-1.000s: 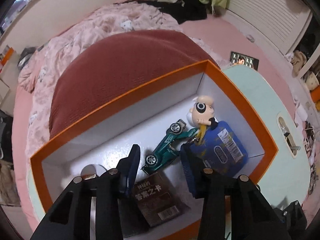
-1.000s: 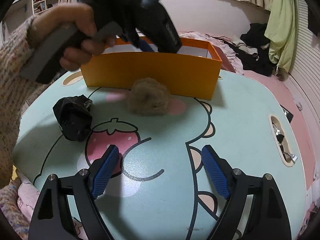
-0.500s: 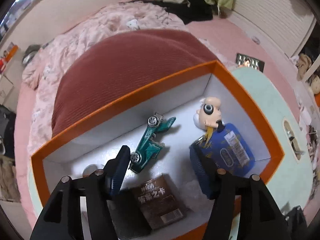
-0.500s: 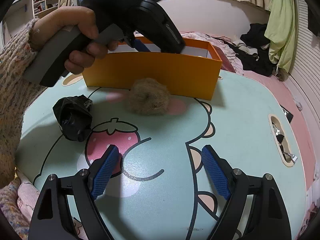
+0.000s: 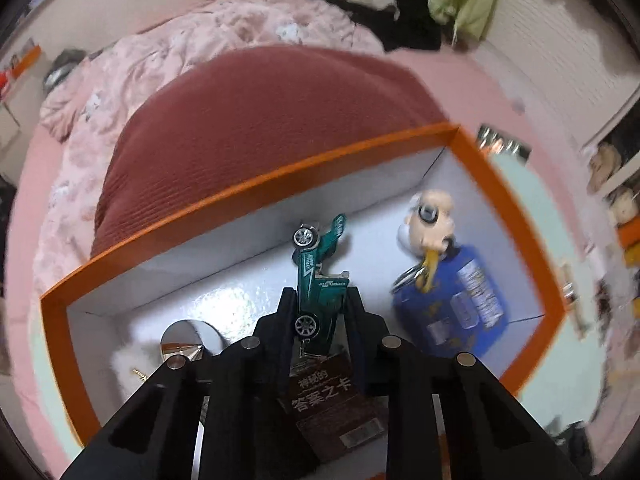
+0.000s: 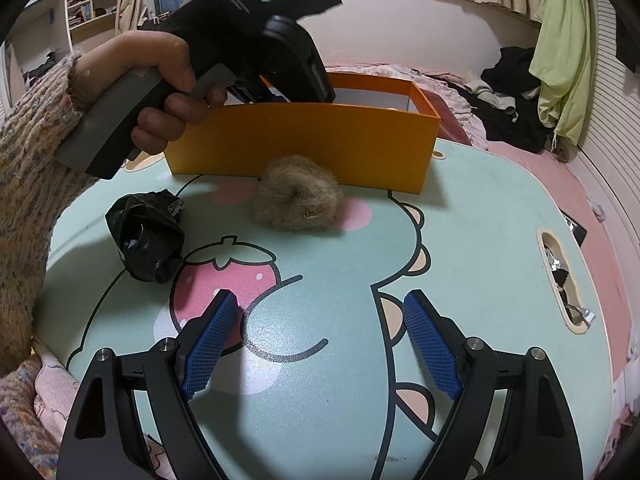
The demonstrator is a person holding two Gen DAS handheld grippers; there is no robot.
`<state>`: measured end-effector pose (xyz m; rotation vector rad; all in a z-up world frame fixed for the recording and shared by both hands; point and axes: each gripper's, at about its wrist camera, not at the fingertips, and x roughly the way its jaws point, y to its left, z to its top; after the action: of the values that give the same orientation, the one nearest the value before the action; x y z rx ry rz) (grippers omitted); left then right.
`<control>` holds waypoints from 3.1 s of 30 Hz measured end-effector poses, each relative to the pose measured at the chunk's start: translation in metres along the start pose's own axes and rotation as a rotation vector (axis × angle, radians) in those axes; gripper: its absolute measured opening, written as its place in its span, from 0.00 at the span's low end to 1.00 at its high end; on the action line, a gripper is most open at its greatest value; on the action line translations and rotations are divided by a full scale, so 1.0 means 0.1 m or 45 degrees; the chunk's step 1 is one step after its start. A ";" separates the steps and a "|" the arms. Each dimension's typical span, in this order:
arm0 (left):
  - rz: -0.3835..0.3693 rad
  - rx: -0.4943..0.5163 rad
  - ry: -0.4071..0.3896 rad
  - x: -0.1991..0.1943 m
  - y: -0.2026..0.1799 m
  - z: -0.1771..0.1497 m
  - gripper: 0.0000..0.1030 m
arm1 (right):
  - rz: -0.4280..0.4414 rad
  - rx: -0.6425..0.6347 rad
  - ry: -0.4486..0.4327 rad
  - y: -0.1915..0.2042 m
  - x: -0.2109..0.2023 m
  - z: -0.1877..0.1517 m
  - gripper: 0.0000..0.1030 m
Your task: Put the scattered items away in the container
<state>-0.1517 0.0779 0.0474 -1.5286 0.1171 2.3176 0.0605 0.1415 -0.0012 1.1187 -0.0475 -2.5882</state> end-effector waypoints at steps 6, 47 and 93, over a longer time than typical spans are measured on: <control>-0.118 0.010 -0.240 -0.73 -0.09 -0.15 0.22 | 0.000 0.000 0.000 -0.01 0.00 0.00 0.83; 0.072 -0.118 -0.418 -0.73 0.15 -2.13 1.00 | 0.078 0.147 -0.107 -0.52 -0.14 1.34 0.72; 0.016 -0.142 -0.386 -0.65 0.19 -2.14 1.00 | 0.308 0.154 0.023 -0.48 -0.16 1.68 0.11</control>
<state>0.0511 -0.0120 0.0160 -1.2071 -0.0823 2.5717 -0.0623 0.1756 0.1187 1.1027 -0.3193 -2.3858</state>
